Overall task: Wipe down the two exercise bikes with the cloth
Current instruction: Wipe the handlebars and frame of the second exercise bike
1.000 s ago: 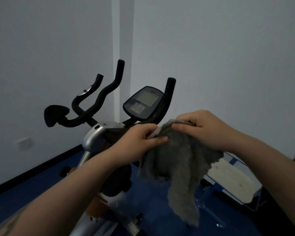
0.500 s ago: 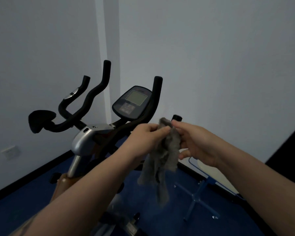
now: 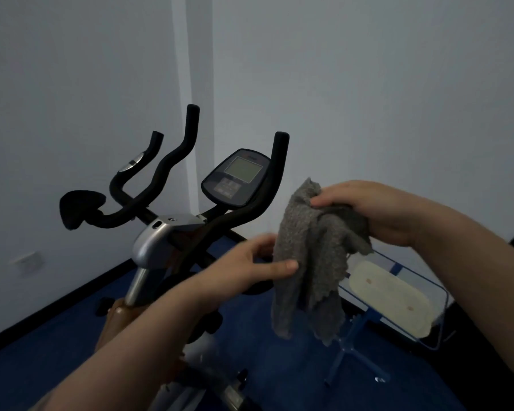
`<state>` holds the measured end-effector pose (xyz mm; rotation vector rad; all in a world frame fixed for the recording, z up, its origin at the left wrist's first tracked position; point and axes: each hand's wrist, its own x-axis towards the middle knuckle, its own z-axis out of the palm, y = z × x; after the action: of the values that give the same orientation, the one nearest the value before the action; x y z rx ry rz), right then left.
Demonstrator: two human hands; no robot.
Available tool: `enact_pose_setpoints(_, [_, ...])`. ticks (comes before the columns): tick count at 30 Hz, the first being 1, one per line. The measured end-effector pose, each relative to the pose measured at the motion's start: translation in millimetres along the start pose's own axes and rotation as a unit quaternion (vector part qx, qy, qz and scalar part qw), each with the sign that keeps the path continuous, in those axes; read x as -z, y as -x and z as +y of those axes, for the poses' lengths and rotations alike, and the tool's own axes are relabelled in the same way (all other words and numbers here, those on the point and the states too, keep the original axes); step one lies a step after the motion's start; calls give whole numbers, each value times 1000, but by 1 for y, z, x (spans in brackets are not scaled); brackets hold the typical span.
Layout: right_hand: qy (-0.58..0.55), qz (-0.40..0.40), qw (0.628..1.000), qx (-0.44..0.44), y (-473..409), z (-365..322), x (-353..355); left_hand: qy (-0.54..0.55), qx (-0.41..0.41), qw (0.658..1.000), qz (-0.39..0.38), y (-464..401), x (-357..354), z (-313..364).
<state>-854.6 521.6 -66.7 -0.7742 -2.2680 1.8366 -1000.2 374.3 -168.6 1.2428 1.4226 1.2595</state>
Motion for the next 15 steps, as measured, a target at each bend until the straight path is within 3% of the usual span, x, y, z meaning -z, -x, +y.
enact_pose_setpoints(2, [67, 14, 998, 5, -2, -5, 5, 22, 32, 999, -36, -1, -9, -11])
enact_pose_setpoints(4, [197, 61, 978, 28, -1, -6, 12, 48, 46, 998, -1, -2, -10, -18])
enact_pose_setpoints(6, [339, 141, 926, 88, 0, -1, 12, 80, 75, 993, 37, -5, -7, -22])
enact_pose_setpoints(8, [380, 193, 889, 167, 6, 9, -1, 139, 103, 983, 56, -8, -5, -26])
enact_pose_setpoints(10, [372, 90, 904, 193, 14, 24, -17, 214, 113, 968, 65, -11, -3, -25])
enact_pose_setpoints(12, [356, -99, 921, 121, 23, 36, -30, 254, 107, 960, 49, -11, 4, -21])
enact_pose_setpoints(13, [335, -151, 925, 95, 26, 39, -31, 252, 104, 962, 31, -10, 8, -19])
enact_pose_setpoints(14, [301, -142, 937, 103, 27, 42, -30, 244, 101, 964, 12, -8, 12, -15])
enact_pose_setpoints(15, [269, -79, 951, 133, 24, 45, -26, 237, 100, 966, -5, -7, 16, -13])
